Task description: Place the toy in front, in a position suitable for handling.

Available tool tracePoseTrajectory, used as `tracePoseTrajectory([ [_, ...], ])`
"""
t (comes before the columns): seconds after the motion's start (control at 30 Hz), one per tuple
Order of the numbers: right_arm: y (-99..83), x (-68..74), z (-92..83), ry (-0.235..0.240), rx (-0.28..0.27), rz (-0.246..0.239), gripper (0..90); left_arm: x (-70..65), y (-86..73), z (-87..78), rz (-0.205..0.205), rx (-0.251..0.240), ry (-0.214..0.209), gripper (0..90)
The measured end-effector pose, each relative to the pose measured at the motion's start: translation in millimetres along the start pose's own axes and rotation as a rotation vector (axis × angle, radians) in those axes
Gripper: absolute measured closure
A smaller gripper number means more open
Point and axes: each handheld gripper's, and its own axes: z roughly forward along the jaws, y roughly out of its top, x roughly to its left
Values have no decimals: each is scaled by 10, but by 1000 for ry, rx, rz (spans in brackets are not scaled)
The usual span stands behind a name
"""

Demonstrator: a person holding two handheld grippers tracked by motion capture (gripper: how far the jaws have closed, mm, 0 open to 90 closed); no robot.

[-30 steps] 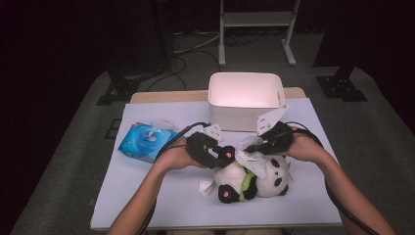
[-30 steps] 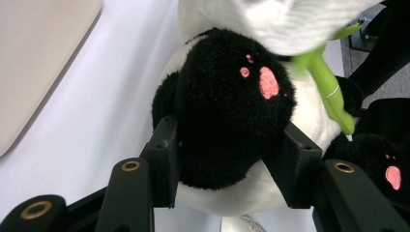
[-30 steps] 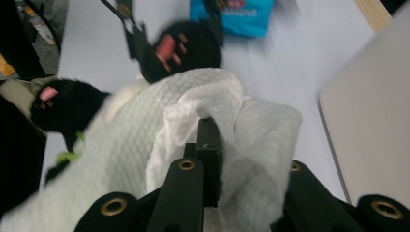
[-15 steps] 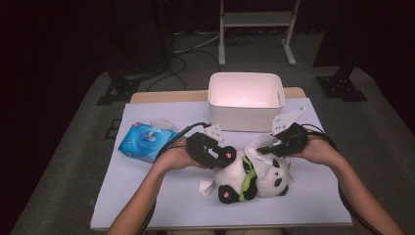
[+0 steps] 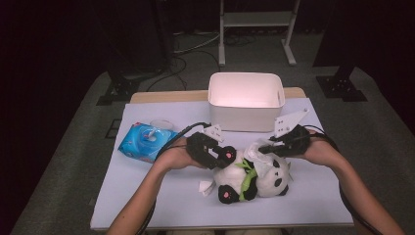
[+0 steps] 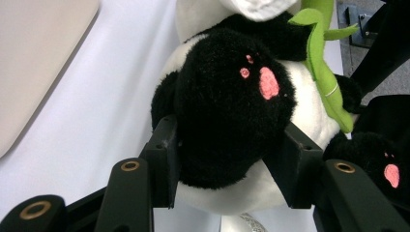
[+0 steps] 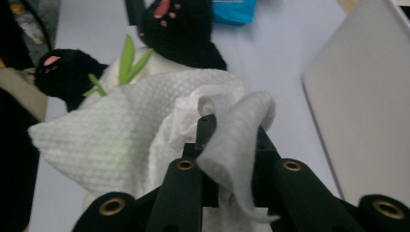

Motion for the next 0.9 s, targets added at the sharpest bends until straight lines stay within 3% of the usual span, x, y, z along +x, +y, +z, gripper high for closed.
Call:
tracePoseTrajectory([
  [0.23, 28, 111, 101, 62, 18, -41, 774, -2, 2, -3, 6, 5, -1, 500],
  [0.53, 33, 128, 131, 124, 32, -20, 660, -17, 17, 6, 11, -5, -7, 502],
  [0.63, 44, 155, 197, 120, 44, -27, 638, -28, 20, 23, 8, 0, -8, 502],
  [0.73, 63, 159, 259, 113, 50, -30, 651, -29, 17, 33, 1, 10, -5, 501],
  [0.9, 64, 143, 265, 86, 47, -35, 773, -20, 2, 41, 7, 25, 12, 500],
])
